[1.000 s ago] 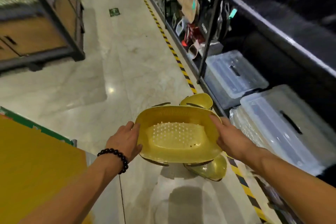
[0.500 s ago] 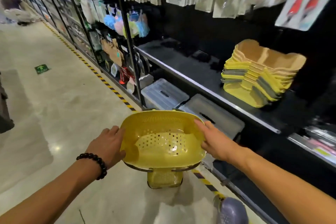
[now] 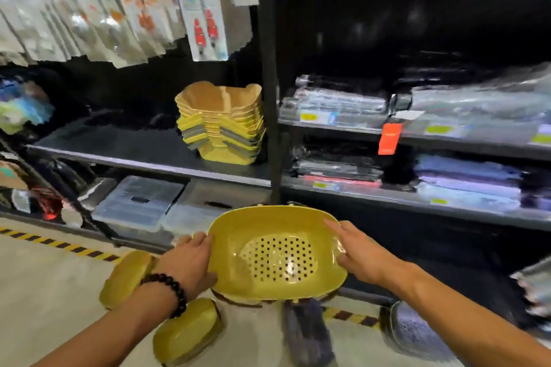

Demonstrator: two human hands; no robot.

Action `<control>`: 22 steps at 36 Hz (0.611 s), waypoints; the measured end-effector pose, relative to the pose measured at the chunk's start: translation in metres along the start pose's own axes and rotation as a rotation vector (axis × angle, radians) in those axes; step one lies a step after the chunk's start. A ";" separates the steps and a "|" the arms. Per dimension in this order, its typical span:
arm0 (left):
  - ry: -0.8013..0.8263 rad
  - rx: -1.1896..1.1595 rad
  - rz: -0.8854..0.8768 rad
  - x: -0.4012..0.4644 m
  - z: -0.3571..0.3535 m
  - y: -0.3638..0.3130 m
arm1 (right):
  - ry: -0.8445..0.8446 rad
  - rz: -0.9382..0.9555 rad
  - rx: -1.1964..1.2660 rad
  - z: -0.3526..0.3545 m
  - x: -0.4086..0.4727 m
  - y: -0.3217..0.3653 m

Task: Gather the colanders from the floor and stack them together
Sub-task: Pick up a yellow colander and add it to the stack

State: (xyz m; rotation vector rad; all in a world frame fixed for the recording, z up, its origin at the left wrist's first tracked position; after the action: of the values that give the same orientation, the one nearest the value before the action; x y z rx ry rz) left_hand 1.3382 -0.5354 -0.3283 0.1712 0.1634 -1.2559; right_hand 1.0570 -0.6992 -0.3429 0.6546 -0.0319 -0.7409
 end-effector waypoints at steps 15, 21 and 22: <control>0.085 0.057 -0.338 0.090 -0.008 -0.427 | -0.079 -0.364 0.012 0.136 -0.228 -0.356; 0.083 0.023 -0.365 0.109 -0.026 -0.514 | -0.076 -0.419 0.008 0.160 -0.269 -0.434; 0.083 0.017 -0.369 0.114 -0.030 -0.523 | -0.072 -0.432 0.012 0.161 -0.272 -0.445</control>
State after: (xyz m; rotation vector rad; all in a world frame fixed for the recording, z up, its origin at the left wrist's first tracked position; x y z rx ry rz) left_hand 0.8730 -0.7921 -0.4024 0.2147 0.2650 -1.6183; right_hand 0.5391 -0.8585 -0.4111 0.6530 0.0409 -1.1812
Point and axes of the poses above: each hand's wrist, its own x-axis towards the middle knuckle, its own z-axis out of the back of the hand, y = z × x, the point moved 10 cm from there along x, towards the middle knuckle, and after that the axes turned 2 degrees about -z, right-handed, at the moved point
